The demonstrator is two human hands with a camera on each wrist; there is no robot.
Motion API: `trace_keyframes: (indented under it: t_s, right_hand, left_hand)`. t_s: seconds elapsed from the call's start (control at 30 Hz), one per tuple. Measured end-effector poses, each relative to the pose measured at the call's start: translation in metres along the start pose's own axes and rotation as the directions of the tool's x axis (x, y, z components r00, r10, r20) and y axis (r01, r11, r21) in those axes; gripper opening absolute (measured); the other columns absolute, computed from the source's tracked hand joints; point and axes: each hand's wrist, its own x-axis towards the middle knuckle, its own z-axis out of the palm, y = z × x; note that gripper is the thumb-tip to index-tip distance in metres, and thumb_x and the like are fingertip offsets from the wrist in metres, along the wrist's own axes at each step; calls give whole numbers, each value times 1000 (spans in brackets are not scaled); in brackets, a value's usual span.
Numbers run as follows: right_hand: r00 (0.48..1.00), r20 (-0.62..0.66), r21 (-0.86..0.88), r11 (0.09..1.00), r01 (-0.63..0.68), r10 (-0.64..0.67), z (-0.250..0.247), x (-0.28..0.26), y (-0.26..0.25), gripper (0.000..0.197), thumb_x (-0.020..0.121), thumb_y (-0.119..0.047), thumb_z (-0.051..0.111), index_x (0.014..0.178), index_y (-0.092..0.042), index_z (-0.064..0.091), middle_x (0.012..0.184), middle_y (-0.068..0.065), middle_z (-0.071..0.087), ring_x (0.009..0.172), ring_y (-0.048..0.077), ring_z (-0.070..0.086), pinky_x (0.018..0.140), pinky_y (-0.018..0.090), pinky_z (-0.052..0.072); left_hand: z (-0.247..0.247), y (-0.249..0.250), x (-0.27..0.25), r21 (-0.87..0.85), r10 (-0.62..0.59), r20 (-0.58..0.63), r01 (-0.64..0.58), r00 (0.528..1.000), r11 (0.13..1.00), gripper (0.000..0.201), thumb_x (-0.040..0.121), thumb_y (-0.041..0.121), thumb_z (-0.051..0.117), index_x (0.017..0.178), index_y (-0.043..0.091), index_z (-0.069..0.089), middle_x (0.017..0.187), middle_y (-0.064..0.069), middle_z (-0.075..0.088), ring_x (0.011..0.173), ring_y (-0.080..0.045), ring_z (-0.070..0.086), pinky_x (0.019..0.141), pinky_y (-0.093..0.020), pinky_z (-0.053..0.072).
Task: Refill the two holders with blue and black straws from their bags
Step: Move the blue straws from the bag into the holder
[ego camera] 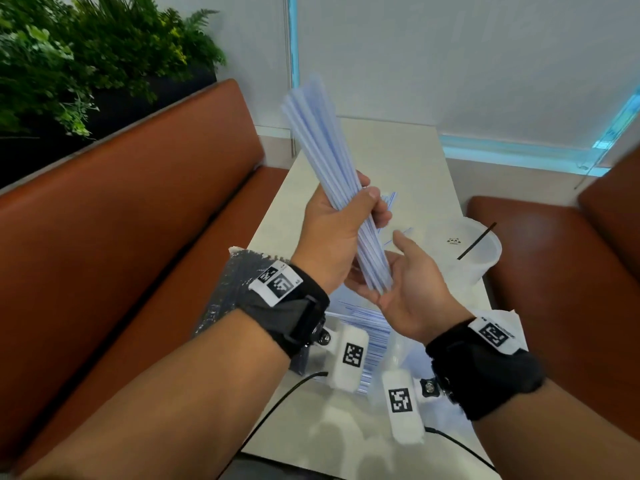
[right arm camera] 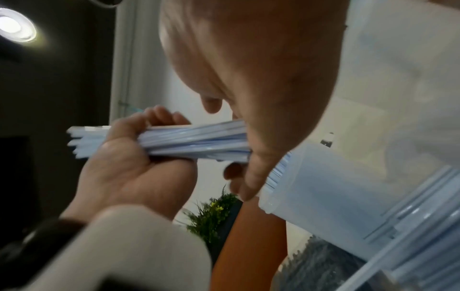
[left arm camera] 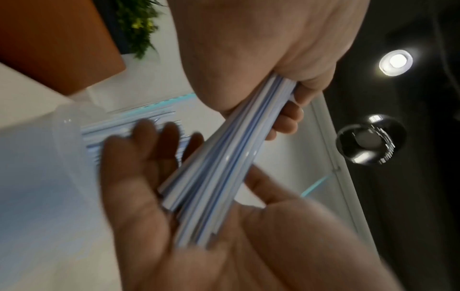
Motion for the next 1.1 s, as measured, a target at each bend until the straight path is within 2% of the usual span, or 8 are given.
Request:
trace_keyframes:
  t_s: [0.1,0.2,0.5,0.67,0.73,0.93,1.03,1.1]
  right_hand:
    - [971,6,-371,901,224,-239,1,1,6,39,97,-32,53,116,-1,67,108,24,68,96,25,64,101,54,51]
    - [911,214,-704,591,395,-353,4,-1,6,28,81,-33,69,108,-30,63,95,-11,71,85,5,65,78,25,53]
    - [914,155,-964,143,222,-376,-2,14,13,25,92,-43,61,79,-28,45,75,-5,58,60,16,53,55,35,42]
    - [942,161,-971,-218,98,-296,-25,28,19,49,92,-36,66,137,-30,48,138,-8,41,75,17,56,63,30,42]
    - [953,179,-959,-258,114,-244,-28,35,22,44,98,-38,61,139,-27,50,139,-6,42,88,21,62,69,31,46]
    - [951,258,-909,-375,180,-168,-27,48,28,18,106,-24,41,113,-14,54,109,5,50,88,27,50,70,37,40]
    - [951,262,-905,-385,183,-164,-29,48,30,17,106,-21,41,116,-14,52,112,5,50,82,23,37,70,35,36]
    - [949,269,-904,-384,189,-166,-29,49,29,17,105,-20,42,117,-13,52,113,6,50,82,22,36,71,34,35]
  left_hand:
    - [-3,-1,2,5,-38,-8,38,999,999,11,91,4,63,93,14,57,72,-9,62,64,-24,62,66,-35,55]
    - [-3,-2,2,27,-65,-8,65,998,998,11,91,6,64,95,14,58,72,-8,65,64,-23,64,67,-35,56]
    - [-10,10,15,13,-63,27,63,998,998,11,90,6,64,98,11,60,73,-8,62,67,-23,62,71,-36,54]
    - [-19,26,46,121,231,-190,-211,954,970,13,89,2,55,87,14,53,68,-3,55,58,-18,53,60,-25,49]
    - [-22,17,49,257,262,-221,-203,940,945,10,90,7,57,87,16,54,68,-1,58,59,-17,56,61,-26,50]
    - [-52,-39,40,752,135,-109,-7,985,659,16,93,29,61,79,24,56,75,-2,61,64,-13,57,57,-24,44]
    - [-61,-55,46,925,80,-66,31,995,378,16,92,31,61,78,29,53,100,-4,52,94,-23,51,80,-33,45]
    - [-67,-68,46,972,-99,-96,115,990,205,22,93,37,61,105,20,63,123,-7,48,115,-27,45,96,-35,41]
